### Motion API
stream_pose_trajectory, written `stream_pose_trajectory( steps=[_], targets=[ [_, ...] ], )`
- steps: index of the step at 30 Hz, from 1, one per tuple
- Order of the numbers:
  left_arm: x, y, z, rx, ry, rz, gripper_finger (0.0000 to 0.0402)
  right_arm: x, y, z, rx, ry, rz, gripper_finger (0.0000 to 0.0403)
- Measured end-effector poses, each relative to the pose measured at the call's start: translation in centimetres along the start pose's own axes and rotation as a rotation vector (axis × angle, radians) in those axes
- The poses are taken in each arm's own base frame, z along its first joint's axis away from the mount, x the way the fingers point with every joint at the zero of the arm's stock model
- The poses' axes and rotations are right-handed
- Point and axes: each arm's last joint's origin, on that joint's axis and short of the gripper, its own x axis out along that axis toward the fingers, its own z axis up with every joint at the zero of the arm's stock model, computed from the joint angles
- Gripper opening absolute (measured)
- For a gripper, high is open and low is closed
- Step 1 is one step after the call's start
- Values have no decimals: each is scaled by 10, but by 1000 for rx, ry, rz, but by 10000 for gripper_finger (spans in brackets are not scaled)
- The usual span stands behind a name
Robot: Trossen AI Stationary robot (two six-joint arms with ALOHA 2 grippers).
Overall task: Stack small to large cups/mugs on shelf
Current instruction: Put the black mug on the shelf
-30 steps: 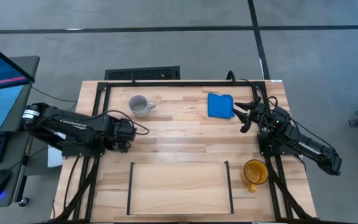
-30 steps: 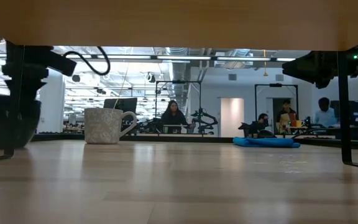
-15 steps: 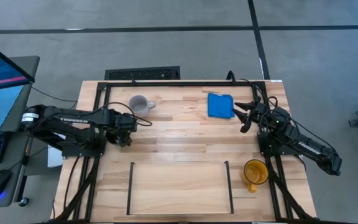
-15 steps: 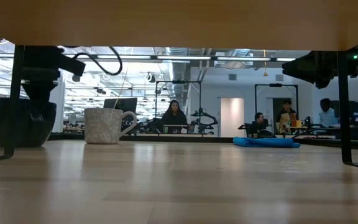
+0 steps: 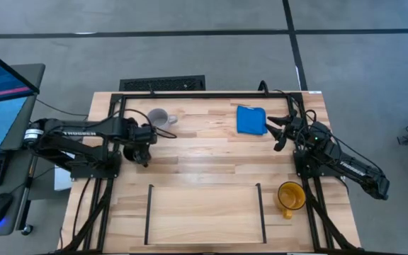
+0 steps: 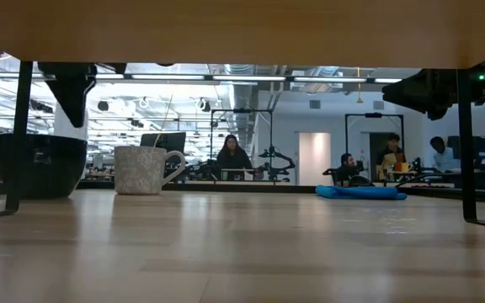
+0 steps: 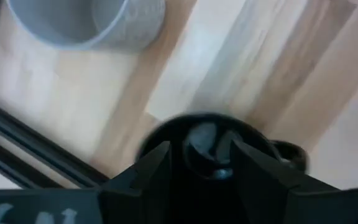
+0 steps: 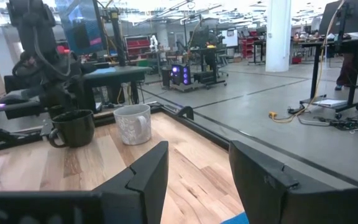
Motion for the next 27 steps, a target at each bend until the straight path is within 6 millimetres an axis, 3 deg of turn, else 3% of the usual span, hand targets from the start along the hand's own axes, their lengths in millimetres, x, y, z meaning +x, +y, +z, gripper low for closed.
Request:
stream_pose_trajectory(
  steps=[7,13,19,27],
  targets=[
    [-20,-1,2,-214,3,-142,157,0,0,0,-1,1,0,192],
    [-37,2,-9,-401,-13,-198,157,0,0,0,-1,1,-1,194],
    [-44,0,-19,-635,84,-296,157,0,0,0,1,0,0,192],
    [-43,-17,-22,-894,184,-291,157,0,0,0,1,-3,0,192]
  ],
)
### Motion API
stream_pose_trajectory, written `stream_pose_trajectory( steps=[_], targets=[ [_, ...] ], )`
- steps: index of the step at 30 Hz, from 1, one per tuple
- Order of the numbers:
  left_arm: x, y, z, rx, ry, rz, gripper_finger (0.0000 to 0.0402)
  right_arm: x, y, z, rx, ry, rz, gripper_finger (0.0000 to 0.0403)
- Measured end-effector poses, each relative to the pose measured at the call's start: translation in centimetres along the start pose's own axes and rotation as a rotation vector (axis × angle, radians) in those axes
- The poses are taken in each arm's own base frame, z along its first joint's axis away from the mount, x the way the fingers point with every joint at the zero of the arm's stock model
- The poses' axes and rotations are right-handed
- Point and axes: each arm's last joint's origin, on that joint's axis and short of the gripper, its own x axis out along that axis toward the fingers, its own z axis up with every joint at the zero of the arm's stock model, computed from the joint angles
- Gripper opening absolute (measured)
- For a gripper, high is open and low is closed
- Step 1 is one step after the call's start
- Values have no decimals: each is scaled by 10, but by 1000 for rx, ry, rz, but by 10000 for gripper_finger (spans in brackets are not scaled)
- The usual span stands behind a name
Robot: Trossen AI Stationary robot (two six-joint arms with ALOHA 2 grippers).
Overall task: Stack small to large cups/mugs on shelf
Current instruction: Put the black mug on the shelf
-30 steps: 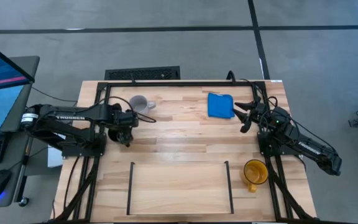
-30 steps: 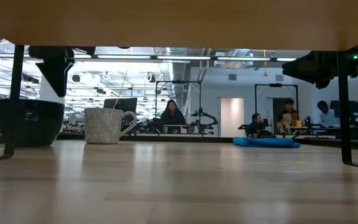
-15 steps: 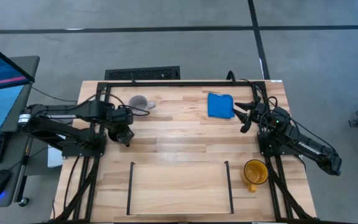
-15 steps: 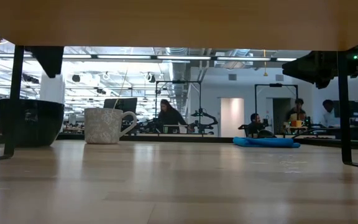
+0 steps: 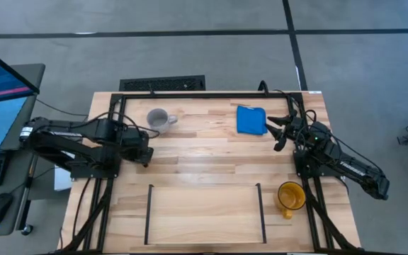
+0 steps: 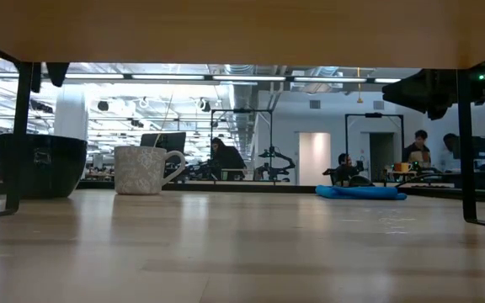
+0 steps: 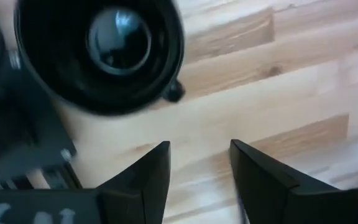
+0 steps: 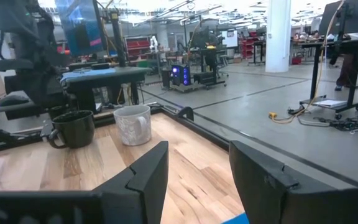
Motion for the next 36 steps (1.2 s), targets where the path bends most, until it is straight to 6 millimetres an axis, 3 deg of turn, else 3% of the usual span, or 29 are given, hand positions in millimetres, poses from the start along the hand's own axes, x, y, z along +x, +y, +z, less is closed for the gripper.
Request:
stream_pose_trajectory(
  steps=[7,14,22,27,36],
  targets=[
    [15,-15,-17,-267,-47,44,157,0,0,0,-1,-4,0,192],
    [33,-36,-29,-388,-43,19,158,0,0,4,-3,-35,2,192],
    [49,-42,-43,-504,-7,131,158,-1,1,11,-6,-54,3,193],
    [49,-39,-41,-601,-123,118,158,-1,1,12,-6,-56,3,192],
    [53,-39,-36,-647,-151,153,158,-2,1,16,-12,-101,5,192]
  ],
)
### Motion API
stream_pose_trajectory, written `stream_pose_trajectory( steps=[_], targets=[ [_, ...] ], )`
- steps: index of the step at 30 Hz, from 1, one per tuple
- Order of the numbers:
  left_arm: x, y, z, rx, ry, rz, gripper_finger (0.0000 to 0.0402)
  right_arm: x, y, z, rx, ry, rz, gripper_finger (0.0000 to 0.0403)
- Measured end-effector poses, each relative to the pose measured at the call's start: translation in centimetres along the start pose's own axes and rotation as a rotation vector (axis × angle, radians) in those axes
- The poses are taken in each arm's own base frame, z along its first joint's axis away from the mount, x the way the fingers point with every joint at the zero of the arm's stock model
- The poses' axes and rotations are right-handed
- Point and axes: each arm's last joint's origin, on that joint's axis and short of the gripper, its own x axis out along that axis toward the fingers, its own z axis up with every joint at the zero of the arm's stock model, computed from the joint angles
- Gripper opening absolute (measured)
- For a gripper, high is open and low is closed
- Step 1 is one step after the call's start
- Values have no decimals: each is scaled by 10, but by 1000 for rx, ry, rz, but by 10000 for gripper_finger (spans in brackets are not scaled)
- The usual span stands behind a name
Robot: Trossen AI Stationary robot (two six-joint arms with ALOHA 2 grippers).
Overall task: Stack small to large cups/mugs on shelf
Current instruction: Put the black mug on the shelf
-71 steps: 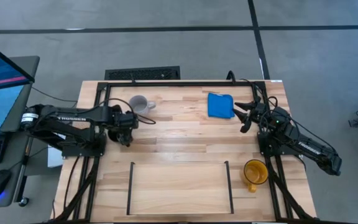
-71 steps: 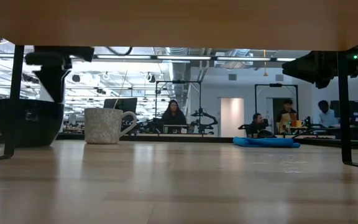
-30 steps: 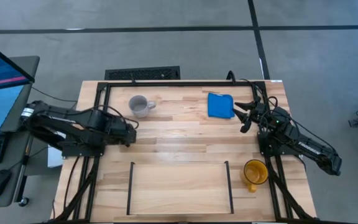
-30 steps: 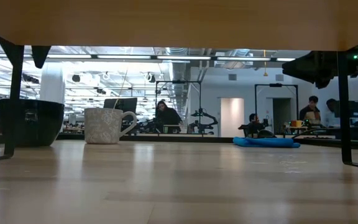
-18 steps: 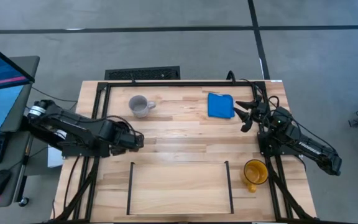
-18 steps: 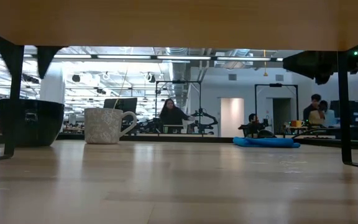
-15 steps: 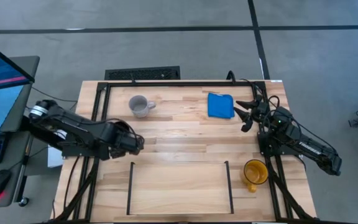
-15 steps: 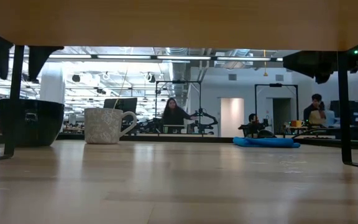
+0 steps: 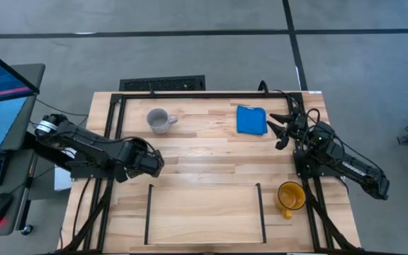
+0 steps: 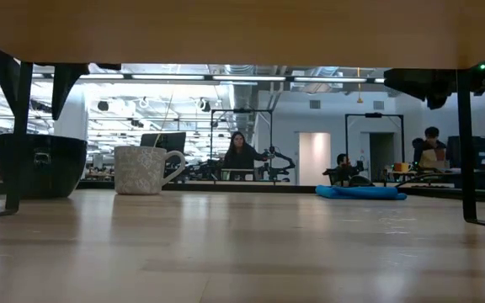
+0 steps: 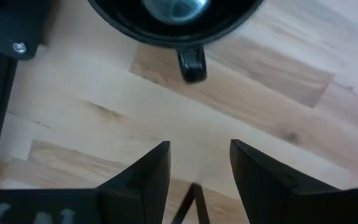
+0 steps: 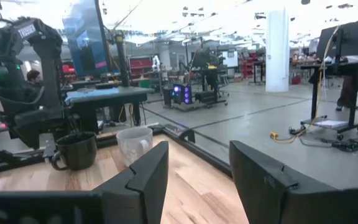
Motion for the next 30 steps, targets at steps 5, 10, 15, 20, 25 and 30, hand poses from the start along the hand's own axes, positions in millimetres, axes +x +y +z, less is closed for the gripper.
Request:
stream_pose_trajectory(
  steps=[5,10,15,20,25,30],
  targets=[
    [5,-6,4,-42,-27,27,158,0,0,1,-1,-12,1,193],
    [9,-9,7,-63,-55,51,158,0,0,3,-4,-32,5,192],
    [13,-11,7,-74,-61,81,158,0,0,6,-7,-56,7,192],
    [16,-12,6,-79,-69,110,157,0,0,6,-7,-57,7,194],
    [17,-12,6,-86,-74,110,157,0,0,6,-7,-57,7,192],
    [21,-14,5,-86,-80,107,158,0,0,6,-7,-57,7,192]
  ],
)
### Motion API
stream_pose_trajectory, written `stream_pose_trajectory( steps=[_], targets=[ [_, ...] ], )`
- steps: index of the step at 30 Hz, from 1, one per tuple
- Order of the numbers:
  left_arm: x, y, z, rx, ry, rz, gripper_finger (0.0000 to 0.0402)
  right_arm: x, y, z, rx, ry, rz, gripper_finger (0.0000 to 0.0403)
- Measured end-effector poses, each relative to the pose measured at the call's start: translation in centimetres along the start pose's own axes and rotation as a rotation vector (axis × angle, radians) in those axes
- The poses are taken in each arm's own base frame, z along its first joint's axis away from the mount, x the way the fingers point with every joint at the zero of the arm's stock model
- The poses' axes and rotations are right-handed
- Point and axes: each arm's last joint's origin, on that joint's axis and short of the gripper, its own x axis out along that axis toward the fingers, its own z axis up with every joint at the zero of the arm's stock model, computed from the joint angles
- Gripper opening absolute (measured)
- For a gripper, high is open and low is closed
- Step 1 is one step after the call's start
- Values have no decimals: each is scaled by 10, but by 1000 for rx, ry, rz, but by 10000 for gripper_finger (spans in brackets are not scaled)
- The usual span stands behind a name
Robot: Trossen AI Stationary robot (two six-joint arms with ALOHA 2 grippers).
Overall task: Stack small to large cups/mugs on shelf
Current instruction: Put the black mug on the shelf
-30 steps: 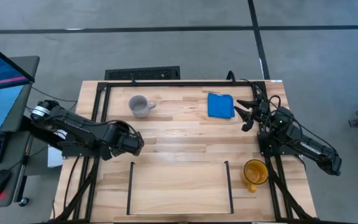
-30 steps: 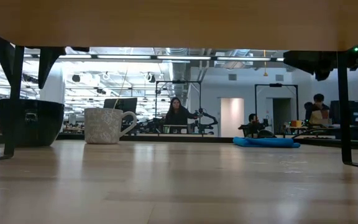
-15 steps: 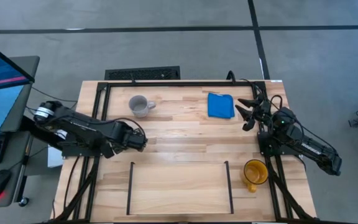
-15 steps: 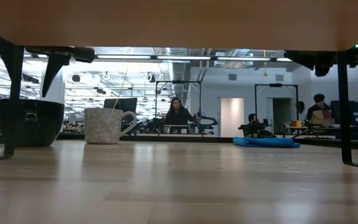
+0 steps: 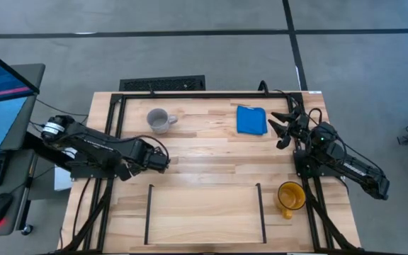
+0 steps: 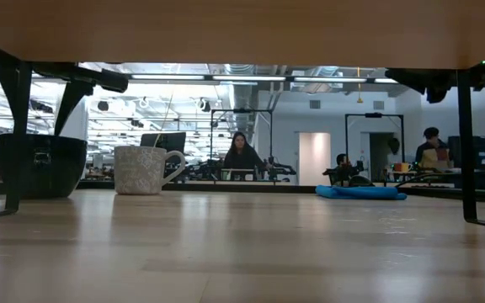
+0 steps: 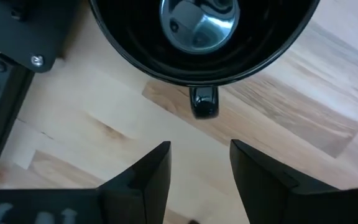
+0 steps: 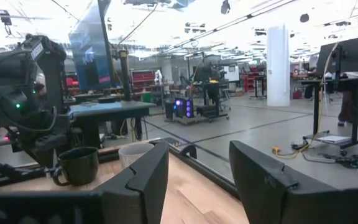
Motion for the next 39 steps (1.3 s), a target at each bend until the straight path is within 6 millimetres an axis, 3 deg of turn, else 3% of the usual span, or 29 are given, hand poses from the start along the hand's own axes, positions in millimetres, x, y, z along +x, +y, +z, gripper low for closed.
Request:
stream_pose_trajectory(
  steps=[10,21,31,39],
  targets=[
    [28,1,1,-9,-13,-59,158,0,0,0,0,0,0,192],
    [41,0,13,-41,-68,-35,156,0,0,0,0,0,0,193],
    [41,2,15,29,-95,-28,68,0,0,0,0,0,0,192],
    [41,3,16,72,-107,-5,64,0,0,0,0,0,0,193]
  ],
)
